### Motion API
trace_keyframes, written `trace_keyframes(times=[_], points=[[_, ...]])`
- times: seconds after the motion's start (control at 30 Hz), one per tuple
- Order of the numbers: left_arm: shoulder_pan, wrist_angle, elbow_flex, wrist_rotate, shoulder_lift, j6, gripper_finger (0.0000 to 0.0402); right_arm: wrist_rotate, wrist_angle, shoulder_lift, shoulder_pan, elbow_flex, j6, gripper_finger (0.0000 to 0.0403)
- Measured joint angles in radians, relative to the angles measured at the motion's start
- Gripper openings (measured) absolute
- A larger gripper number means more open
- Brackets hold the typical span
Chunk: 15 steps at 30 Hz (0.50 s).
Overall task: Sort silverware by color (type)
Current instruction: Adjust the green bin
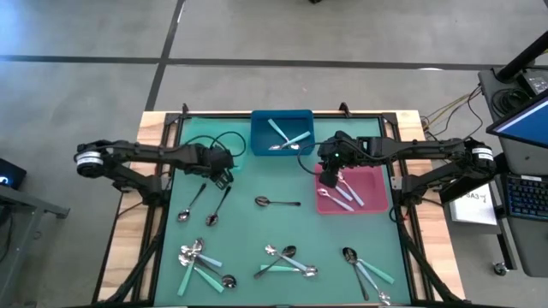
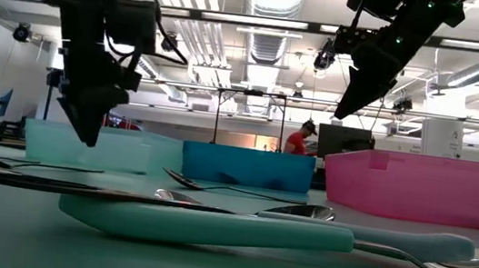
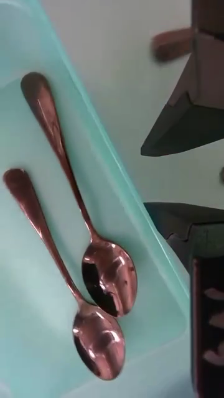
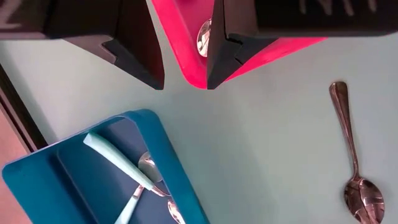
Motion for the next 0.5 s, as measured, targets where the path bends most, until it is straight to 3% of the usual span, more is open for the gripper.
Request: trace_keyframes(times=[0.5], points=[[0.199, 0.123, 0.0, -0.048, 0.0, 0.041, 0.0116, -0.001, -0.001, 0.0, 0.0, 0.0, 0.017, 0.0112]])
